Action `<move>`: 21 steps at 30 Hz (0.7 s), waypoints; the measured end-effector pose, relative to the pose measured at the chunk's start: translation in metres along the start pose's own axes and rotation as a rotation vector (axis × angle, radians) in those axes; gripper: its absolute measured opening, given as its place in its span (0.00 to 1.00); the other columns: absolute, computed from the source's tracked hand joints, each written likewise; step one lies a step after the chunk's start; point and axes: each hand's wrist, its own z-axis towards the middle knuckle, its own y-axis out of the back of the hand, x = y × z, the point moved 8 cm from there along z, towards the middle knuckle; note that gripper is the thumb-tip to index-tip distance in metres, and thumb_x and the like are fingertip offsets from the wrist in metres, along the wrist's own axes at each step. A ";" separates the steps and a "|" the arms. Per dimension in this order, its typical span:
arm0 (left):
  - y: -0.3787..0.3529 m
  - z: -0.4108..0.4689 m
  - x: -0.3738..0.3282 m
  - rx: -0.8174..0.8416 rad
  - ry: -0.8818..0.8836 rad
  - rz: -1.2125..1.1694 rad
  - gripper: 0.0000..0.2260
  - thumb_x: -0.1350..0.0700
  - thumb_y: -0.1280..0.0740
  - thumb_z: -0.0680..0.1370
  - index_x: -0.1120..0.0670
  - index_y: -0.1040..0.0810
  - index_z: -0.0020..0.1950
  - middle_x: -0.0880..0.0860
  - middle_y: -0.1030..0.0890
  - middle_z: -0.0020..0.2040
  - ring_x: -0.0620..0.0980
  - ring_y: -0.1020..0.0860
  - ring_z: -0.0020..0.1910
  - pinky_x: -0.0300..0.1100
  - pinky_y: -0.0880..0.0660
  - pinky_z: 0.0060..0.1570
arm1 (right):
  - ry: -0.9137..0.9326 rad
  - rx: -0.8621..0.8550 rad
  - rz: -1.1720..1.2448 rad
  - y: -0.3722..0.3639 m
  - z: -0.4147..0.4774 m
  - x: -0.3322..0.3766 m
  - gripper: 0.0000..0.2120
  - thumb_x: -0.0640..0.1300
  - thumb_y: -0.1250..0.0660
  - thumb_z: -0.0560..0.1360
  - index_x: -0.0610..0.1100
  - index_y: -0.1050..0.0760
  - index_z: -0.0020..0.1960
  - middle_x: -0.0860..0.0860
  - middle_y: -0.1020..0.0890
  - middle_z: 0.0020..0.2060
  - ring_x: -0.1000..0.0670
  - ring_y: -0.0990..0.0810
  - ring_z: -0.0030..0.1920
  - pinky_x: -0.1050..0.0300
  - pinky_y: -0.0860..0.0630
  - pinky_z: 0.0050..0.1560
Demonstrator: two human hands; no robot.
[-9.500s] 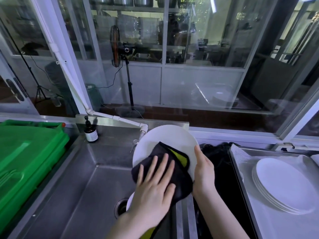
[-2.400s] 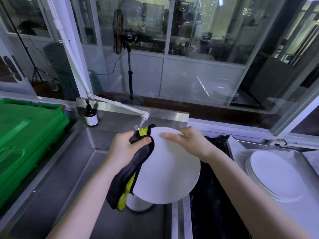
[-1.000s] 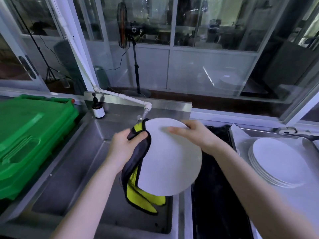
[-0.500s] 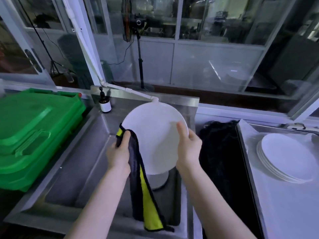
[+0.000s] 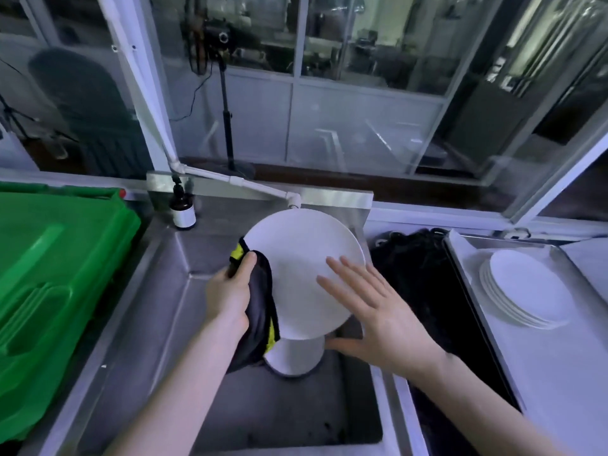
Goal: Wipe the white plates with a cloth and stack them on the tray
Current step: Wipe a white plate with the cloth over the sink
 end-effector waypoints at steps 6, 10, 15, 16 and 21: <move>0.006 0.018 -0.002 0.101 0.072 -0.015 0.12 0.45 0.29 0.76 0.51 0.23 0.39 0.48 0.22 0.38 0.46 0.25 0.38 0.39 0.28 0.37 | 0.294 0.048 -0.293 -0.026 0.025 0.047 0.22 0.39 0.34 0.78 0.46 0.25 0.72 0.47 0.25 0.71 0.42 0.26 0.71 0.41 0.26 0.67; 0.015 0.031 0.003 0.061 0.263 -0.239 0.17 0.45 0.29 0.76 0.56 0.21 0.57 0.50 0.20 0.48 0.47 0.22 0.43 0.39 0.28 0.40 | 0.176 0.049 -0.132 -0.031 0.037 0.054 0.24 0.34 0.42 0.78 0.46 0.25 0.72 0.47 0.24 0.70 0.43 0.24 0.70 0.42 0.22 0.62; -0.001 0.026 -0.015 0.125 0.163 -0.475 0.17 0.45 0.35 0.80 0.56 0.21 0.61 0.54 0.15 0.50 0.47 0.17 0.45 0.42 0.24 0.46 | -0.374 0.013 0.585 -0.042 0.042 0.029 0.11 0.44 0.33 0.81 0.49 0.19 0.62 0.55 0.15 0.54 0.54 0.17 0.54 0.55 0.22 0.54; -0.006 0.022 -0.013 0.138 0.070 -0.353 0.16 0.44 0.35 0.80 0.54 0.20 0.57 0.53 0.14 0.49 0.46 0.17 0.44 0.41 0.24 0.44 | -0.502 -0.050 0.759 -0.043 0.041 0.024 0.06 0.47 0.33 0.80 0.47 0.19 0.54 0.54 0.15 0.45 0.55 0.17 0.45 0.55 0.23 0.47; -0.040 -0.029 -0.045 0.422 -0.581 0.151 0.24 0.40 0.44 0.78 0.38 0.35 0.75 0.41 0.33 0.76 0.40 0.37 0.75 0.44 0.39 0.74 | -0.719 -0.277 1.204 -0.049 0.040 0.022 0.23 0.69 0.34 0.74 0.51 0.17 0.52 0.45 0.13 0.47 0.47 0.14 0.49 0.47 0.18 0.48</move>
